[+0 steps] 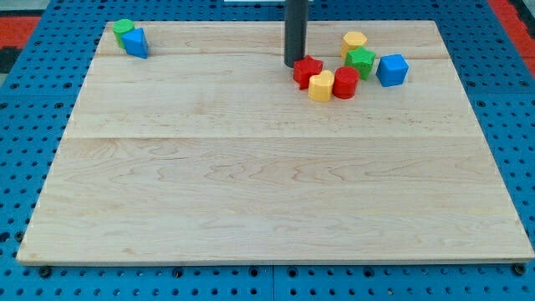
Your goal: Slide the red star towards the down a bit
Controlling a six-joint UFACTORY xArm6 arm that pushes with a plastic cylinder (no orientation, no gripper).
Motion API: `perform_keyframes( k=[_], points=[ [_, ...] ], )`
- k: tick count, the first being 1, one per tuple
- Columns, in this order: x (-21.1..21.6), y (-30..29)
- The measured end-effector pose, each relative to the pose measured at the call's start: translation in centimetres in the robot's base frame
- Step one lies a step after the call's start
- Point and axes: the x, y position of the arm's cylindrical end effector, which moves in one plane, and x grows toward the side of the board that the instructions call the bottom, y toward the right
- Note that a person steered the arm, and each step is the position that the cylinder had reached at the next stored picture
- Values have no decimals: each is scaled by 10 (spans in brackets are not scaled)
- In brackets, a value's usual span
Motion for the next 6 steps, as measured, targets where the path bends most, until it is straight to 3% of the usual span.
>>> perform_keyframes(
  k=[1, 2, 4, 6],
  points=[
    [61, 1],
    [83, 1],
    [54, -27],
    [47, 34]
  ],
)
